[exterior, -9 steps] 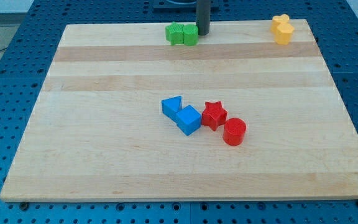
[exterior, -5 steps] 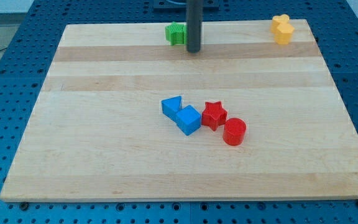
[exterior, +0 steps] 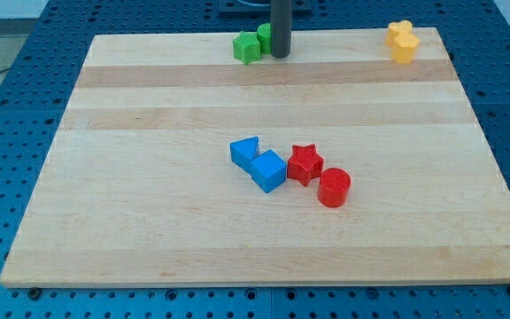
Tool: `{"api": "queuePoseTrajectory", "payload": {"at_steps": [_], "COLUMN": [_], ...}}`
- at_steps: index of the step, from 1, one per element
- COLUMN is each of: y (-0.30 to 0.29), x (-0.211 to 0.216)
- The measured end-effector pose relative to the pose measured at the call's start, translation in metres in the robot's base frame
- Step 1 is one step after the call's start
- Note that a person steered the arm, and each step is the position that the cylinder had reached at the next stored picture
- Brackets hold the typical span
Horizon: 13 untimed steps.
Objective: Adjust the green blocks at the top center of the board
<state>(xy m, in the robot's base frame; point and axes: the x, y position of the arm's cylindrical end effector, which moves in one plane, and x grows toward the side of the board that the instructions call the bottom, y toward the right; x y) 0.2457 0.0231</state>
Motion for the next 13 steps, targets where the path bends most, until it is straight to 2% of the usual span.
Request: {"api": "queuePoseTrajectory", "payload": {"at_steps": [2,3,4,5,8,10,11,12,13], "y": [-0.033,0.009,0.030,0.031,-0.011,0.001,0.029,0.014,-0.051], "x": [0.056,0.043,-0.023,-0.054,-0.053,-0.033,-0.019,0.012,0.041]}}
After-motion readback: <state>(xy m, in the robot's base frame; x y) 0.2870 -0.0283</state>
